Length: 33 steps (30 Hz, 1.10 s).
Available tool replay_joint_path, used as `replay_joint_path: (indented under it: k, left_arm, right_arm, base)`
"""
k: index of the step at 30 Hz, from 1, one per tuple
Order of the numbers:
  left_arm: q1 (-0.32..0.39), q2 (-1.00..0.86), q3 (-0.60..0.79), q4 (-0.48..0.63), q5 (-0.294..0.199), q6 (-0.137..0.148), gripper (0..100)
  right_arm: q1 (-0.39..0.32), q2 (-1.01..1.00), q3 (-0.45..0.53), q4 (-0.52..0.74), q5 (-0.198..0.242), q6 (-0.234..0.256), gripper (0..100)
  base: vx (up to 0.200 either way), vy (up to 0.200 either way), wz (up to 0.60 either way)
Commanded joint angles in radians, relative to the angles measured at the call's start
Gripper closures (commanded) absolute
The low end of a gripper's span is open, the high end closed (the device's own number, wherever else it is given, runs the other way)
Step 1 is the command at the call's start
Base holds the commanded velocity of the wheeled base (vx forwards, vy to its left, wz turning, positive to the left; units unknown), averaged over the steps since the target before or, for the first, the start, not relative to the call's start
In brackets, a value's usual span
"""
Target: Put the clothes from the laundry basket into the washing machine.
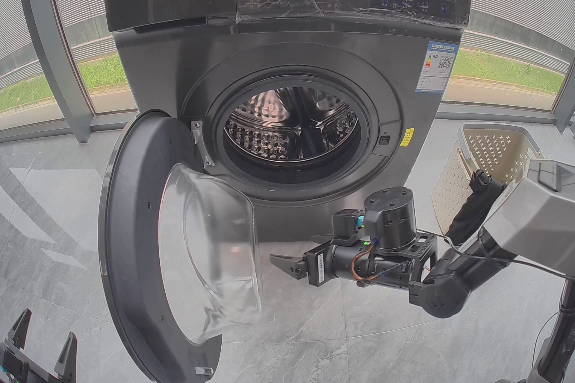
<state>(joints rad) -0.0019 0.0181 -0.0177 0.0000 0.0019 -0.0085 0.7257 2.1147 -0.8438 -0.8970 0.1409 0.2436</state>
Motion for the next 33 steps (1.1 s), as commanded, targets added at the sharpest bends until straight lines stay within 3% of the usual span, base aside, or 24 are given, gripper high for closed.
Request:
replay_joint_path:
  k: [1, 8, 15, 33]
  left_arm:
    - [0.000, -0.017, 0.016, 0.000, 0.001, 0.001, 0]
    - [-0.001, -0.017, 0.016, 0.000, 0.001, 0.001, 0]
    - [-0.001, -0.017, 0.016, 0.000, 0.001, 0.001, 0]
    - [0.000, -0.017, 0.016, 0.000, 0.001, 0.002, 0]
  right_arm:
    - [0.009, 0.087, -0.041, 0.003, 0.000, 0.000, 0]
    - [0.073, 0.157, -0.144, -0.010, -0.010, 0.008, 0]
    - [0.092, 0.217, -0.251, -0.019, -0.041, 0.019, 0]
    - [0.075, 0.200, -0.245, -0.042, -0.070, 0.029, 0]
  base:
    - [0.000, 0.000, 0.00]
    - [0.000, 0.000, 0.00]
    - [0.000, 0.000, 0.00]
    - [0.000, 0.000, 0.00]
